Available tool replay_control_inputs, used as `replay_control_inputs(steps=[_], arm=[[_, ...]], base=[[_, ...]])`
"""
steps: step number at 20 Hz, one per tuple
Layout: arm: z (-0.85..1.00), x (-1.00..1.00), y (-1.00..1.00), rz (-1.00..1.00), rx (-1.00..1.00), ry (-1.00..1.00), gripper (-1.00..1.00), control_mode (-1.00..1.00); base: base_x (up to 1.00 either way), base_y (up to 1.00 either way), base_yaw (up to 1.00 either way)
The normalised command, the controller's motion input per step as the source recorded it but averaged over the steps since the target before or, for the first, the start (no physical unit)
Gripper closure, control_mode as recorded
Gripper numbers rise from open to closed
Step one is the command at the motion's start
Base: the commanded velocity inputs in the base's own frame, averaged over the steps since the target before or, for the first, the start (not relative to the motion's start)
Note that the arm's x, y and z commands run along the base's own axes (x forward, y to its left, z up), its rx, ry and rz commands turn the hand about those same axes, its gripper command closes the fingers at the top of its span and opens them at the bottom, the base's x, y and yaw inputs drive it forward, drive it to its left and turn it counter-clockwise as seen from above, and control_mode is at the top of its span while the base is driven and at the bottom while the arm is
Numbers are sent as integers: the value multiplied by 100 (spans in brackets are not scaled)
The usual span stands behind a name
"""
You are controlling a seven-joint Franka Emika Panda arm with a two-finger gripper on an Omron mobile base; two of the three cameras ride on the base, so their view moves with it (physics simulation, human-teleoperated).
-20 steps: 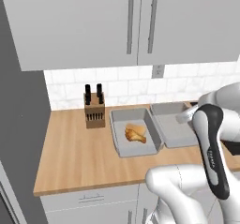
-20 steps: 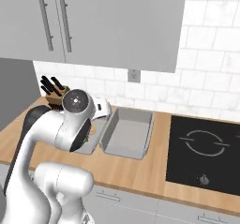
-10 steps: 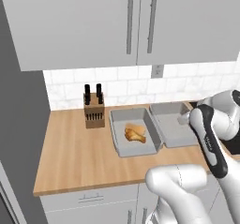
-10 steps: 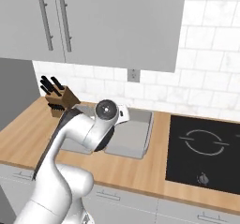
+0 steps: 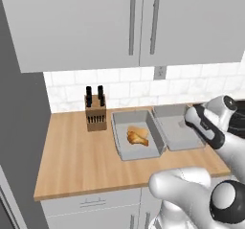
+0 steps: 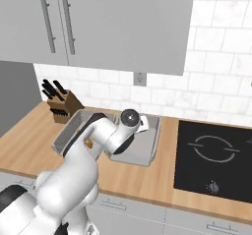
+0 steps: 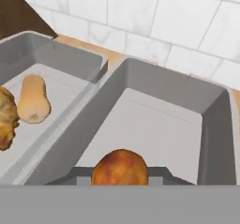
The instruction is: Place one squash and one chicken drumstick in each tupperware on the nearby counter, to pack two identical lunches.
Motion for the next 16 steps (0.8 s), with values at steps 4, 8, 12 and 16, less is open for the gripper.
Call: replay_control_inputs(steps=[4, 8, 12, 16], arm=[[-68, 60, -4, 0, 0, 0, 100, -100], [-10, 59, -39, 0, 0, 4, 100, -100], [0, 51, -56, 0, 1, 9, 100, -100], [-9, 35, -38, 0, 0, 2, 100, -100]], base=[[0, 0, 0], [0, 0, 0], [0, 0, 0], [0, 0, 0]])
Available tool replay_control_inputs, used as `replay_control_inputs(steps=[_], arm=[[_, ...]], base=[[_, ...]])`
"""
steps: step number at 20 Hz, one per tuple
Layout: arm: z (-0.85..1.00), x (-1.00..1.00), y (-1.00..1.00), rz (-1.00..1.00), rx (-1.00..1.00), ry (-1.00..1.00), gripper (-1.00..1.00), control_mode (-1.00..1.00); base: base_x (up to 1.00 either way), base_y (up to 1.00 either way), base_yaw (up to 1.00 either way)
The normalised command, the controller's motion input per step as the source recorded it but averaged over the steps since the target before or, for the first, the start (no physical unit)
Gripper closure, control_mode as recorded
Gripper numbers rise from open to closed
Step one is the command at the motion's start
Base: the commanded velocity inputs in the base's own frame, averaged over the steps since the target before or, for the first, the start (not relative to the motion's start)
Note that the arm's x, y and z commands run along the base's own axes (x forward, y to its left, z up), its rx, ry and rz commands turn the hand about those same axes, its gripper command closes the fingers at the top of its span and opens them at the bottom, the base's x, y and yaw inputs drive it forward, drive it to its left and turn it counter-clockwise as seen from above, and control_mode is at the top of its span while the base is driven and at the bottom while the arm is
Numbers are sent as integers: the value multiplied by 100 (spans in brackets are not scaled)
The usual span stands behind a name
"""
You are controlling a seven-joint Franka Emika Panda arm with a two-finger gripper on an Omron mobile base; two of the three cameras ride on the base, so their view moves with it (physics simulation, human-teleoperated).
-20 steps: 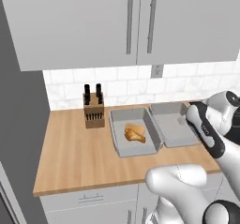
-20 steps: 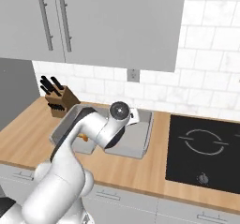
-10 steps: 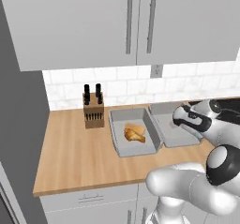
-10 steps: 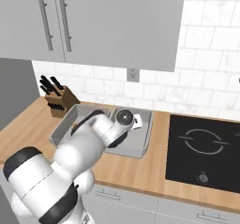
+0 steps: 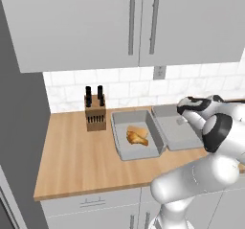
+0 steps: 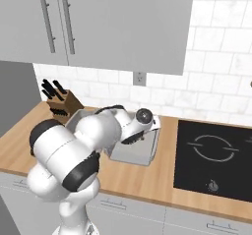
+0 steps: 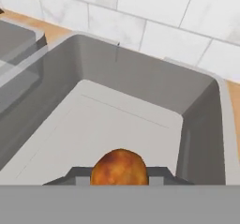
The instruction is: Place one squash and one chicken drumstick in each tupperware on the nearby counter, to pack two identical lunches.
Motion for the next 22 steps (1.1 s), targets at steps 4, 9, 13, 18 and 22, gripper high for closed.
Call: replay_control_inputs(steps=[4, 9, 13, 18, 22], arm=[[-45, 31, -3, 5, 0, -8, -100, -100], [-12, 1, 18, 2, 0, -6, -100, -100], [38, -19, 5, 0, 0, 0, -100, -100], [100, -22, 8, -2, 0, 3, -100, -100], [100, -41, 1, -7, -2, 23, -100, -100]], base=[[0, 0, 0], [0, 0, 0], [0, 0, 0], [0, 0, 0], [0, 0, 0]])
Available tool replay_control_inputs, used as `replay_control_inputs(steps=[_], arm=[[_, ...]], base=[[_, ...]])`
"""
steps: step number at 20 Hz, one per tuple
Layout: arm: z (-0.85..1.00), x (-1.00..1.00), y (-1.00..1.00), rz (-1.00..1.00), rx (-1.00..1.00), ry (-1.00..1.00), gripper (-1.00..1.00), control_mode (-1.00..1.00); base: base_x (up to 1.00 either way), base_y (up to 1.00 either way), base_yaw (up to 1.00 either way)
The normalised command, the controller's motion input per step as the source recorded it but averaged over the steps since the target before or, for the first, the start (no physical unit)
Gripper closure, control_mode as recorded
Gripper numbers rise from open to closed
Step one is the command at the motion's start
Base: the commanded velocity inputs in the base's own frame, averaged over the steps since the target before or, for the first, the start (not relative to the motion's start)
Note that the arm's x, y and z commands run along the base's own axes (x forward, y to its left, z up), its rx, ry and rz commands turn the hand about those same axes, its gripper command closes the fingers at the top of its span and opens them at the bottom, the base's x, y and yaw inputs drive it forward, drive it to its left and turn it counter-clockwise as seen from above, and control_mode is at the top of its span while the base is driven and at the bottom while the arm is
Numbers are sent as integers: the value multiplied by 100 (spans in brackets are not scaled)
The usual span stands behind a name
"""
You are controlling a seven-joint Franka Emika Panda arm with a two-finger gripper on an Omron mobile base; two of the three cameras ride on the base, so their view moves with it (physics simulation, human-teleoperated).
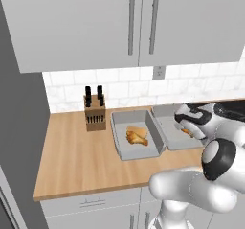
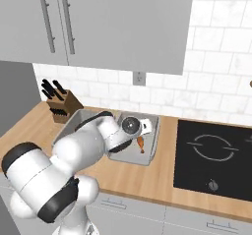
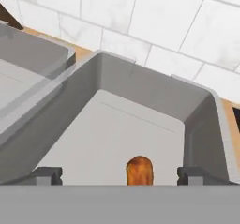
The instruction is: Place one squash and one chicken drumstick in each tupperware on the nearby counter, to pack two identical lunches.
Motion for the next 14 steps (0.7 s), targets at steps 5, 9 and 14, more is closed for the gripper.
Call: replay_control_inputs(steps=[5, 9, 14], arm=[[100, -62, 5, -5, -7, 27, -100, -100], [46, -98, 32, -2, -11, 0, -100, -100], [20, -100, 60, -13, 2, -26, -100, -100]], base=[[0, 0, 0], [0, 0, 0], [0, 0, 0]])
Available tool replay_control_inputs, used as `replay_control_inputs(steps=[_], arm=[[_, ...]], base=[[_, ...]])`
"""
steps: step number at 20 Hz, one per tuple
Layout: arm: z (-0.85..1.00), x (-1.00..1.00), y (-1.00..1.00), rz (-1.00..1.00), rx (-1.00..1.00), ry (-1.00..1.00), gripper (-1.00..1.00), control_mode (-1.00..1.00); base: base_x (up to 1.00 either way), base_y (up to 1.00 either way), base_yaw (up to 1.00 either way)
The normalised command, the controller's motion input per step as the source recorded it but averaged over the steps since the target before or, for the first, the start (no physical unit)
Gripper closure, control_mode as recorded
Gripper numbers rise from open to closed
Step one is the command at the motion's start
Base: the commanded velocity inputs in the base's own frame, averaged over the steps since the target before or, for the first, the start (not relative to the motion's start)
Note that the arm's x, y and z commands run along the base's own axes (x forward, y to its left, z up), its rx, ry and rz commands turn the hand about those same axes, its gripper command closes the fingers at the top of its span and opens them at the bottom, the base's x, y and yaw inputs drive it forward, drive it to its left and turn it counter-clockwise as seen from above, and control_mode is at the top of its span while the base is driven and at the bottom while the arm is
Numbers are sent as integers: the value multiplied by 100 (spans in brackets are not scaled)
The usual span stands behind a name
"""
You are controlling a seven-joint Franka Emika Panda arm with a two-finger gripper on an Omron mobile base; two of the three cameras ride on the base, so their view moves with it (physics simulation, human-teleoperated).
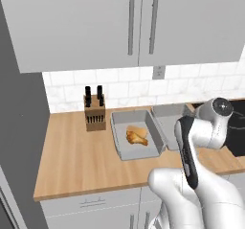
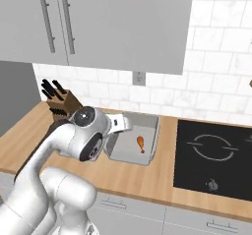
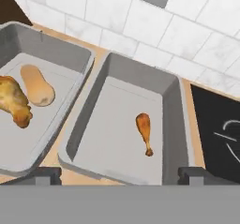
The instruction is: Place one squash and one chicken drumstick in each tupperware on the nearby counter, to pack two identical lunches.
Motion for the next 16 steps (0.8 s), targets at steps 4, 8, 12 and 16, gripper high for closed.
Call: replay_control_inputs(steps=[4, 8, 12, 16], arm=[[62, -100, 93, -28, 8, -17, -100, -100], [49, -88, 73, -22, 10, -9, -100, -100], [-17, -88, 41, -3, 12, -21, -100, -100], [-67, -91, -3, 15, 17, -31, -100, -100]], base=[[0, 0, 0], [0, 0, 0], [0, 0, 0], [0, 0, 0]])
